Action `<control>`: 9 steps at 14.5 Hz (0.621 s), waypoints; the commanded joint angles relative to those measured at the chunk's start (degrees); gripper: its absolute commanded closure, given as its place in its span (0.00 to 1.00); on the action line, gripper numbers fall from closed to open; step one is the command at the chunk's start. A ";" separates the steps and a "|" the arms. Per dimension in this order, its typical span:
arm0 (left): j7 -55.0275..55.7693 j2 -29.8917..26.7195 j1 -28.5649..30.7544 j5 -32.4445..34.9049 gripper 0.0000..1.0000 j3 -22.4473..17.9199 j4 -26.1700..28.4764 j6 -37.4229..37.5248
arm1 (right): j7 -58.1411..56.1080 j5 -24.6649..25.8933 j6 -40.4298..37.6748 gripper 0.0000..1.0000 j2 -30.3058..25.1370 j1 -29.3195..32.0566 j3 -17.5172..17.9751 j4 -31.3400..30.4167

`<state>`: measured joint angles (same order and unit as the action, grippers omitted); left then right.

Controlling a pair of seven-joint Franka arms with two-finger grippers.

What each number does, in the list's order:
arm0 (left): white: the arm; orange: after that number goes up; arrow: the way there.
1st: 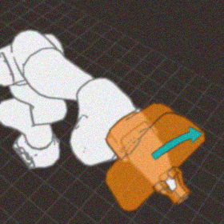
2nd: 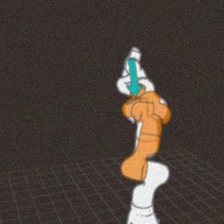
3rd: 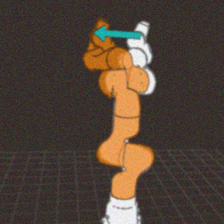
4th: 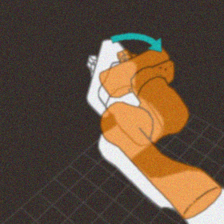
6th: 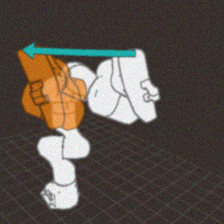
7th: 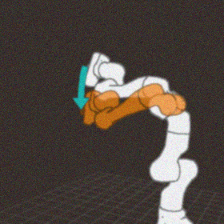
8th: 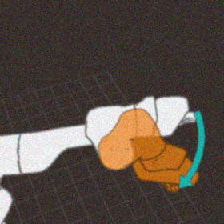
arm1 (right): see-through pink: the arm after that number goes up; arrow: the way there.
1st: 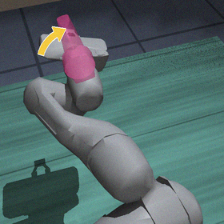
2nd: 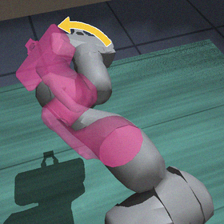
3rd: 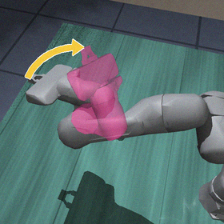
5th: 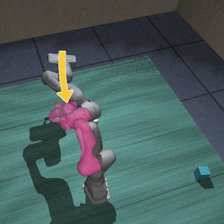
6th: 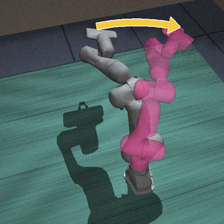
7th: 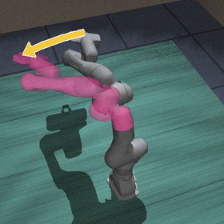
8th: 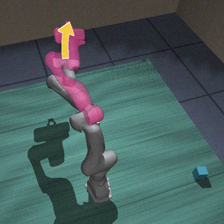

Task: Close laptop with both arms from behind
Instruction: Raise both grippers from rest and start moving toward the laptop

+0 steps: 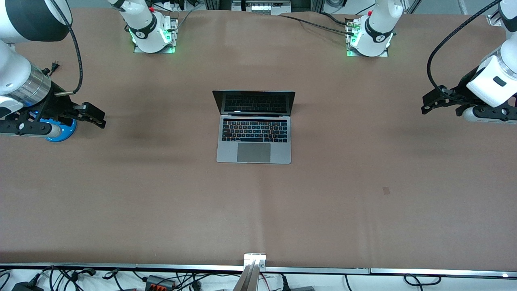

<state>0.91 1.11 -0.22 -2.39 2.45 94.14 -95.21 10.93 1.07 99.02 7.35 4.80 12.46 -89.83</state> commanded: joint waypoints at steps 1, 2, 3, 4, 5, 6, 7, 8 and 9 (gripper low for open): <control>-0.47 -0.49 0.04 0.72 0.00 0.28 -0.63 1.25 | -0.64 -0.20 -1.19 0.00 0.47 0.04 -0.07 1.58; -0.47 -0.49 0.04 0.72 0.00 0.28 -0.63 1.25 | -0.64 -0.20 -1.20 0.00 0.47 0.04 0.02 1.50; -0.47 -0.49 0.04 0.72 0.00 0.28 -0.63 1.25 | -0.73 -0.20 -1.20 0.00 0.47 0.12 0.02 1.58; -0.47 -0.49 0.04 0.72 0.00 0.28 -0.63 1.25 | -0.56 -0.20 -1.20 0.00 0.47 0.21 -0.07 1.50; -0.47 -0.49 0.04 0.72 0.00 0.28 -0.63 1.25 | -0.56 -0.28 -1.11 0.00 0.47 0.30 -0.07 1.58; -0.47 -0.49 0.04 0.72 0.00 0.28 -0.63 1.25 | -0.56 -0.28 -1.19 0.00 0.38 0.30 -0.07 1.50; -0.47 -0.49 0.04 0.72 0.00 0.28 -0.63 1.16 | -0.56 -0.28 -1.20 0.00 0.38 0.30 -0.07 1.58; -0.38 -0.49 0.04 0.72 0.00 0.28 -0.72 1.25 | -0.56 -0.28 -1.20 0.00 0.38 0.30 -0.07 1.50; 0.23 -0.49 0.04 0.72 0.00 0.28 -0.72 1.25 | -0.56 -0.28 -1.20 0.00 0.47 0.30 -0.07 1.50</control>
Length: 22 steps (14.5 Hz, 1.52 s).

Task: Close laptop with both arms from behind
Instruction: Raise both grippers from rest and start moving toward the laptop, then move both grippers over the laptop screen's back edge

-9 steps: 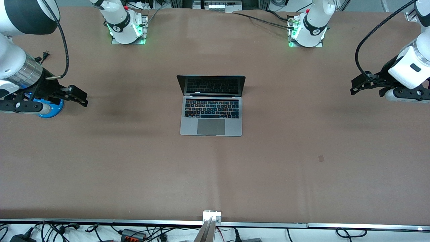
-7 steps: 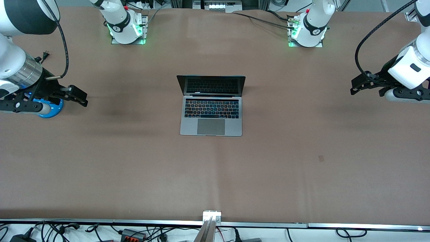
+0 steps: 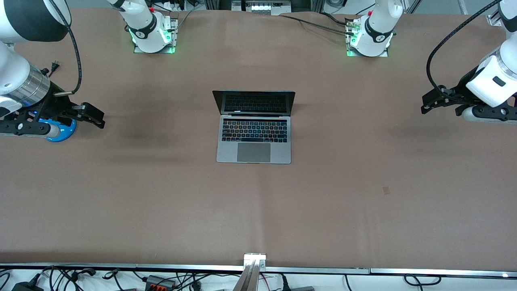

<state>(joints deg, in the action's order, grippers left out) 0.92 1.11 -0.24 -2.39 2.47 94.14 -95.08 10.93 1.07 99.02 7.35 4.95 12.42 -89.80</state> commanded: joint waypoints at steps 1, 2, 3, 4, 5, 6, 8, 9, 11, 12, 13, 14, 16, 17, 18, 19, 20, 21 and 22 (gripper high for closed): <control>0.39 -0.41 0.15 -0.07 0.00 -0.44 -0.71 1.03 | -0.56 -0.28 -1.28 0.00 0.47 0.15 -0.03 1.39; 0.31 0.20 -0.02 -0.16 0.00 -0.54 -1.15 0.95 | -0.56 -0.28 -1.37 0.00 0.47 0.15 -0.03 1.30; 0.31 2.82 -0.72 0.36 0.00 -0.45 -1.33 1.47 | -0.56 -0.28 -1.63 0.00 0.47 0.15 -0.03 1.30; 0.92 4.67 -0.20 0.02 0.00 0.07 -2.90 5.13 | -0.56 -0.28 -2.85 0.00 0.47 0.15 -0.12 1.30; 1.10 4.87 -0.11 0.01 0.00 0.08 -4.13 6.90 | -0.73 -0.28 -3.73 0.00 0.47 0.15 -0.03 1.21; 1.01 4.96 -0.11 -0.07 0.00 0.08 -4.58 7.27 | -0.82 -0.28 -4.53 0.00 0.56 0.15 -0.03 1.21; 0.66 5.74 -0.28 0.01 0.00 0.08 -4.84 7.10 | -1.78 -0.20 -4.80 0.15 0.47 0.15 -0.03 1.30; 0.75 6.36 -0.81 0.10 0.00 0.08 -4.84 7.10 | -2.22 -0.20 -4.71 0.45 0.56 -0.02 -0.03 1.38; 0.22 6.98 -1.08 0.72 0.00 0.34 -5.37 7.10 | -1.70 -0.28 -4.71 0.81 0.47 -0.20 -0.03 1.47; 0.22 7.06 -1.08 0.72 0.00 0.34 -5.46 7.10 | -1.35 -0.28 -4.71 1.00 0.47 -0.38 0.06 1.47; 0.13 7.67 -1.08 0.72 0.00 0.34 -5.55 7.01 | -1.70 -0.37 -4.88 1.00 0.47 -0.73 0.06 1.56; 0.22 8.03 -0.90 0.19 0.29 0.34 -5.63 7.10 | -1.70 -0.46 -5.15 1.00 0.56 -1.16 0.14 1.39; 0.05 8.12 -0.90 0.01 0.70 0.43 -5.37 7.53 | -2.23 -0.90 -6.81 1.00 1.87 -3.01 0.15 1.38; -0.39 8.21 -1.07 0.01 0.82 0.43 -5.37 7.45 | -2.14 -1.33 -6.73 1.00 2.22 -3.28 0.15 1.38; -0.83 8.21 -1.16 0.01 0.94 0.43 -5.46 7.45 | -1.96 -2.47 -6.91 1.00 2.31 -3.80 0.15 1.21; -0.83 8.21 -1.08 -0.07 0.99 0.43 -5.02 7.45 | -1.18 -3.52 -6.91 1.00 2.40 -4.68 0.15 0.86; -0.83 8.12 -0.99 -0.16 0.99 0.52 -4.59 7.54 | -1.17 -3.97 -7.26 1.00 2.93 -5.21 0.15 0.77; -0.83 8.03 -1.07 -0.16 0.99 0.95 -4.49 7.80 | -1.26 -4.15 -7.78 1.00 3.02 -5.56 0.15 0.33; -0.83 8.12 -0.81 -0.16 0.99 2.26 -4.49 8.24 | -1.09 -4.24 -8.48 1.00 3.11 -6.52 0.15 -0.11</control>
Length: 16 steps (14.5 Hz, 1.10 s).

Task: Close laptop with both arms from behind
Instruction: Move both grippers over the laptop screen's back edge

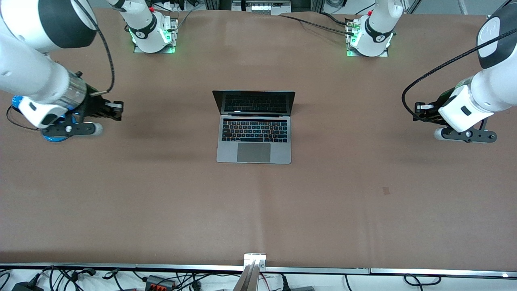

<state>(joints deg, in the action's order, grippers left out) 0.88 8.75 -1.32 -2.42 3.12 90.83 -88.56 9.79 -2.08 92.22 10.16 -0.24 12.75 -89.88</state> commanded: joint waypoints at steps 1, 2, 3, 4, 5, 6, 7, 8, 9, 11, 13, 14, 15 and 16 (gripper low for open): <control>-0.71 0.39 0.27 -0.13 0.99 2.50 -0.83 1.98 | 0.23 -1.26 -1.95 1.00 0.12 -2.73 -0.18 -1.08; -0.62 0.12 0.27 -0.30 0.99 3.46 0.39 2.16 | 1.36 -1.52 -1.26 1.00 -0.49 -2.92 -0.18 -2.92; -0.53 -0.40 0.70 -0.65 0.99 5.56 2.23 2.16 | 2.16 -3.70 -0.56 1.00 -1.62 -2.84 -0.18 -5.29; -0.45 -1.19 1.06 -1.52 0.99 6.62 3.81 1.99 | 2.25 -6.77 0.76 1.00 -3.03 -2.75 -0.27 -8.01; -0.45 -1.81 1.15 -3.79 0.99 6.72 5.05 1.90 | 2.17 -8.36 2.51 1.00 -4.96 -2.66 -0.35 -11.08; -0.45 -2.42 1.41 -6.77 0.99 6.72 6.45 1.90 | 2.25 -8.64 4.88 1.00 -7.58 -3.27 -0.27 -14.68; -0.45 -3.47 2.02 -9.15 0.99 6.72 8.12 1.55 | 2.51 -9.08 7.16 1.00 -9.96 -4.14 -0.18 -18.46; -0.10 -4.61 1.85 -11.44 0.99 6.81 9.96 1.29 | 2.60 -11.35 9.10 1.00 -12.25 -4.85 -0.18 -22.23; -0.09 -6.10 1.85 -12.68 0.99 6.90 12.59 0.07 | 2.52 -13.28 10.51 1.00 -14.01 -5.12 -0.18 -25.49; -0.18 -9.01 1.68 -17.14 0.99 7.60 19.26 -4.05 | 2.61 -15.14 11.93 1.00 -16.57 -6.43 -0.09 -30.16; -0.18 -11.91 1.68 -24.62 0.99 10.14 27.87 -10.89 | 3.56 -19.53 14.37 1.00 -19.46 -8.36 -0.18 -35.69; -0.36 -12.70 1.59 -26.91 0.99 11.89 30.70 -13.80 | 4.79 -20.33 16.57 1.00 -20.87 -10.37 -0.09 -38.42; -0.71 -12.62 1.85 -28.06 0.99 13.82 31.77 -14.53 | 7.06 -20.33 17.98 1.00 -21.06 -13.18 -0.18 -39.49; -0.97 -12.62 1.85 -29.64 0.99 14.19 32.39 -14.54 | 10.57 -20.33 19.04 1.00 -20.71 -15.21 -0.18 -39.59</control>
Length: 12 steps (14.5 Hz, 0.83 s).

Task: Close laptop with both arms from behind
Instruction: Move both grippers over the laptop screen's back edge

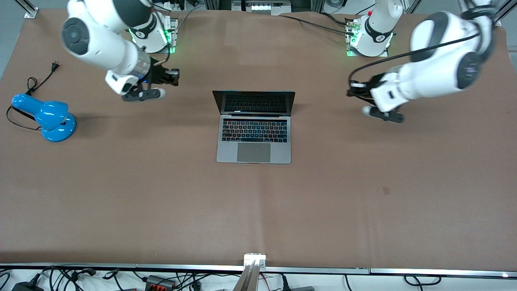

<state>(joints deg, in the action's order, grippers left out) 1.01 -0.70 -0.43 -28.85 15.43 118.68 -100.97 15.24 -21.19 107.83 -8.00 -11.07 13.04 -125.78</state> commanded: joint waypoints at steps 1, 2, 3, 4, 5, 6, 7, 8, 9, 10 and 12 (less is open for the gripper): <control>-1.44 -3.43 0.61 -6.45 0.99 1.97 5.76 -2.04 | 7.33 -1.22 4.30 1.00 -2.20 -6.23 -0.47 -3.85; -1.97 -4.04 0.26 -10.05 0.99 3.02 6.65 -2.65 | 9.00 -1.22 6.49 1.00 -2.11 -8.68 -0.47 -5.07; -2.06 -4.22 0.69 -11.04 0.99 5.64 7.35 -4.14 | 10.24 -1.22 9.73 1.00 -1.94 -10.62 -0.39 -6.74; -2.06 -4.48 0.87 -11.22 0.99 7.66 8.66 -6.24 | 10.86 -1.22 12.11 1.00 -0.98 -11.95 -0.38 -7.89; -2.06 -5.00 0.78 -11.22 0.99 8.99 9.37 -7.22 | 11.21 -1.22 13.79 1.00 0.60 -13.44 -0.38 -7.99; -2.06 -5.18 0.78 -11.22 0.99 10.83 10.16 -8.18 | 11.39 -1.22 14.94 1.00 1.83 -14.93 -0.38 -7.99; -2.06 -5.27 0.87 -11.31 0.99 12.33 10.78 -10.46 | 12.09 -1.22 15.99 1.00 2.11 -15.82 -0.38 -7.99; -2.06 -4.84 0.70 -11.31 0.99 13.13 11.13 -13.09 | 12.88 -1.22 16.79 1.00 2.81 -16.44 -0.38 -7.99; -2.06 -4.31 0.26 -11.57 0.99 13.39 11.66 -15.73 | 13.32 -1.22 18.36 1.00 3.77 -17.31 -0.38 -7.99; -2.06 -4.22 0.34 -11.75 0.99 15.31 12.53 -17.58 | 13.41 -1.22 19.77 1.00 5.26 -17.58 -0.38 -7.90; -1.97 -4.39 0.34 -13.50 0.99 17.26 14.11 -19.08 | 13.59 -1.31 22.41 1.00 7.02 -17.85 -0.38 -7.90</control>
<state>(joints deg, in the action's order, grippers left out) 0.34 -3.45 -0.66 -39.45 30.59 129.98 -117.65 28.23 -21.35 127.42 -2.65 -27.82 13.29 -133.50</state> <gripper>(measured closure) 0.987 0.991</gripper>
